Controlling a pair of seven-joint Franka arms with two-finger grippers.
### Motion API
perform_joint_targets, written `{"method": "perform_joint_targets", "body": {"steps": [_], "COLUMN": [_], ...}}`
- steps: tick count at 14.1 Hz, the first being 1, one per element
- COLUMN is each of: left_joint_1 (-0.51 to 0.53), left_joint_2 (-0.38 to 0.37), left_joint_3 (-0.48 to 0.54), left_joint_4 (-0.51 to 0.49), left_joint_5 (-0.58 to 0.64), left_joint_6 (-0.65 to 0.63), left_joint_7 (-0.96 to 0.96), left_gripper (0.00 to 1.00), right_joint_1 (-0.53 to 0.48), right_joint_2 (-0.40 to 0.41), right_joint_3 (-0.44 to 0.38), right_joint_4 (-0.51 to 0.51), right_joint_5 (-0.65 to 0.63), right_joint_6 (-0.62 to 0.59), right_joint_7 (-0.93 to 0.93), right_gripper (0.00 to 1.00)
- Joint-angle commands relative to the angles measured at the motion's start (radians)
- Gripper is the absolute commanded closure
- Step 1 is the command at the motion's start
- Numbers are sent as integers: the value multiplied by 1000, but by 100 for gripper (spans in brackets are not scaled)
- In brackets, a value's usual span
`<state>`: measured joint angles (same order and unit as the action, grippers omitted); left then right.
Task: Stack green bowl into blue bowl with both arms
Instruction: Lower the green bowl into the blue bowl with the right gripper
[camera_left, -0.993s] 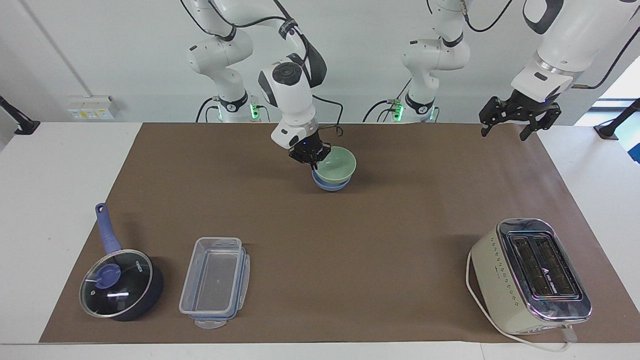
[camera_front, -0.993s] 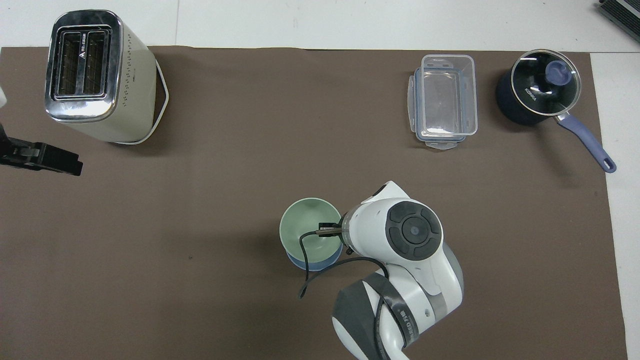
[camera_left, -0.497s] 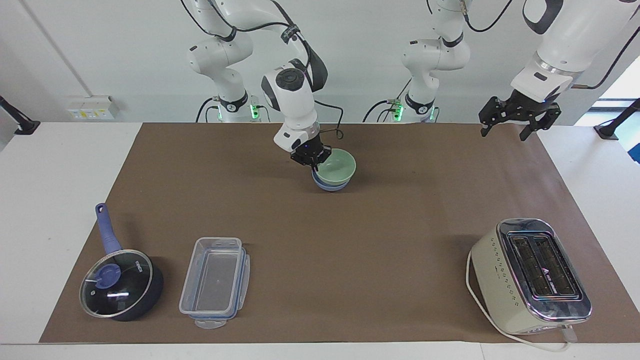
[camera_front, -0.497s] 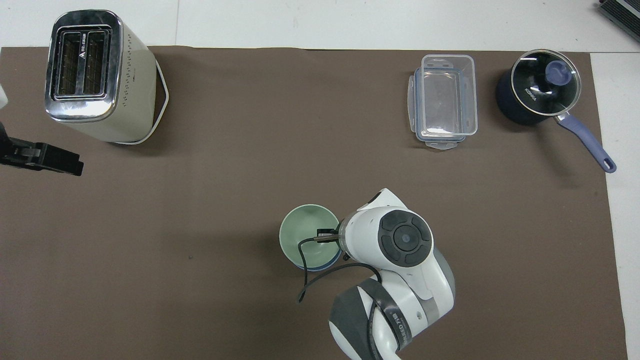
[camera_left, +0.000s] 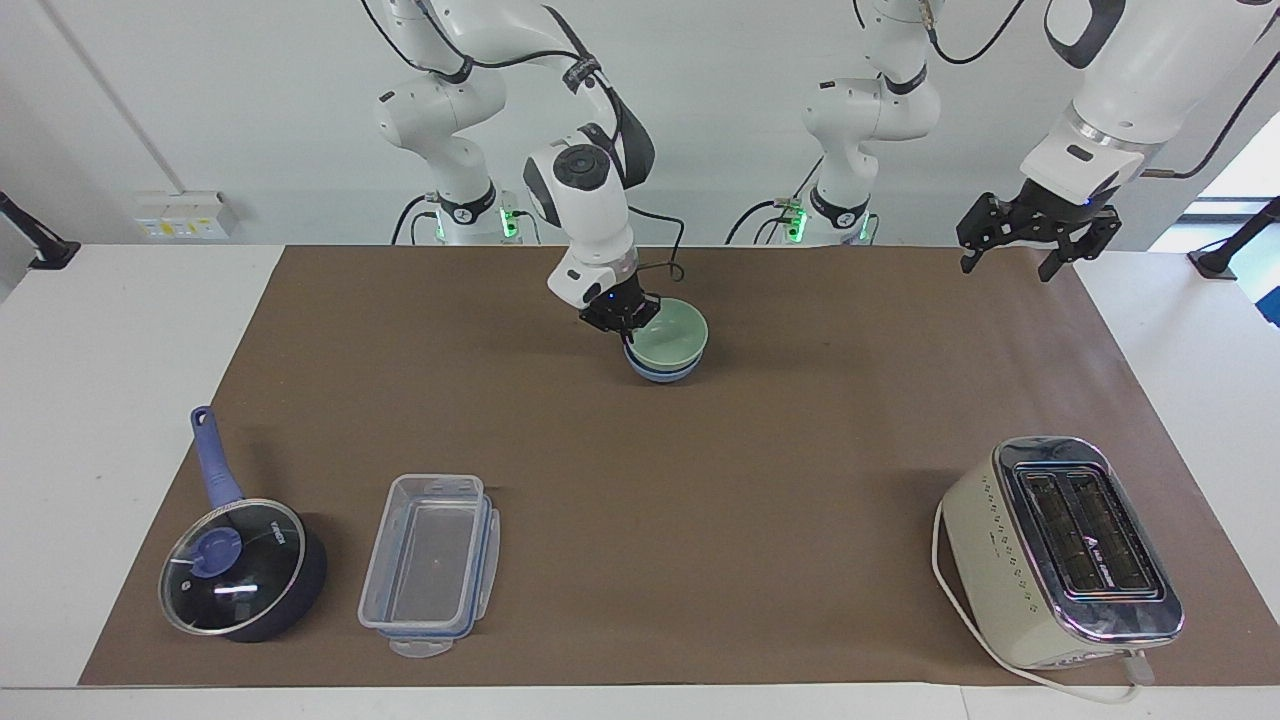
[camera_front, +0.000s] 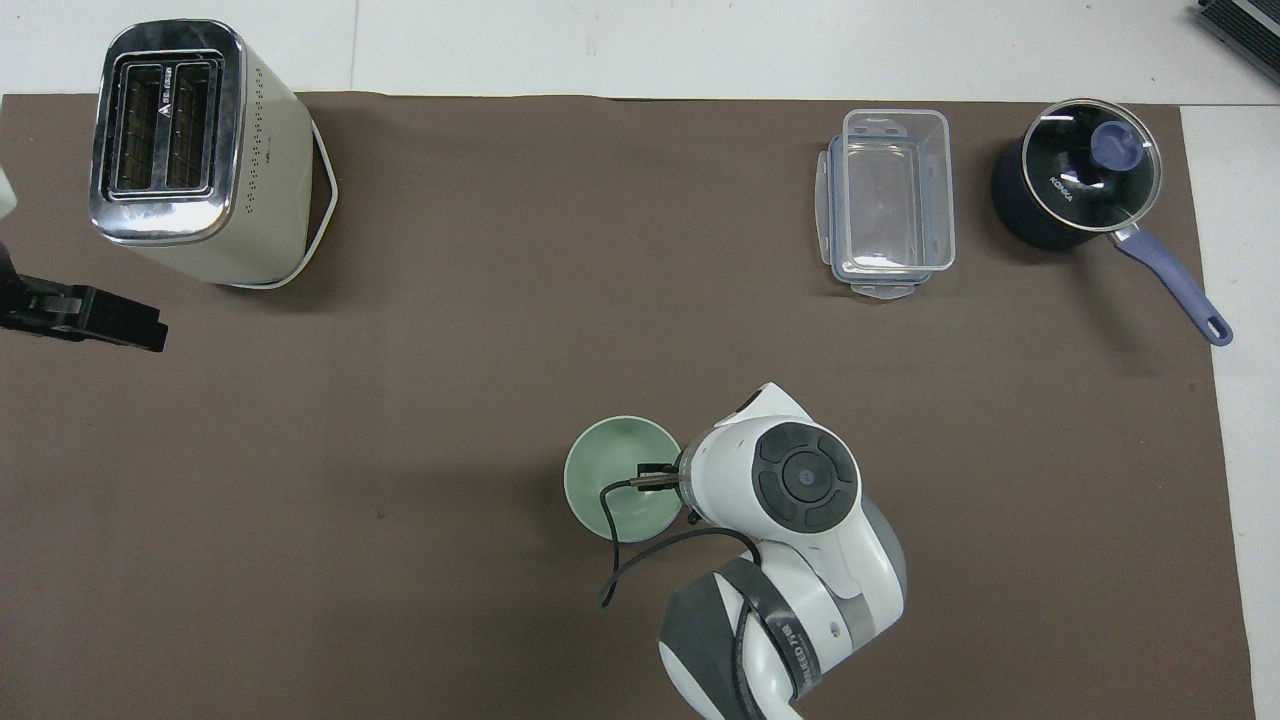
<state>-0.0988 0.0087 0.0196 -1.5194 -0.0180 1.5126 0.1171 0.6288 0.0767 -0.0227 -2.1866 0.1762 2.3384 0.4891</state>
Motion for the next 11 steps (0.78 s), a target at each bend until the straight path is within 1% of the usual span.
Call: {"method": "perform_joint_targets", "body": {"steps": [1,11], "left_joint_1": [11,13], "left_joint_2": [-10,-10], "left_joint_3": [-9,-9], "left_joint_4": [1,-1], "left_joint_5": [10,10], "left_joint_6": [-12,-14], "left_joint_7": [-1,1], "left_gripper": [0,0], "right_joint_1": [0,2], "right_joint_2": [-3,5], "right_joint_3": [3,3], "right_joint_4": [-13,-16], "right_joint_5": [23,23], "right_joint_6": [25,27], "right_joint_7": [-6,-23], "right_gripper": [100,100]}}
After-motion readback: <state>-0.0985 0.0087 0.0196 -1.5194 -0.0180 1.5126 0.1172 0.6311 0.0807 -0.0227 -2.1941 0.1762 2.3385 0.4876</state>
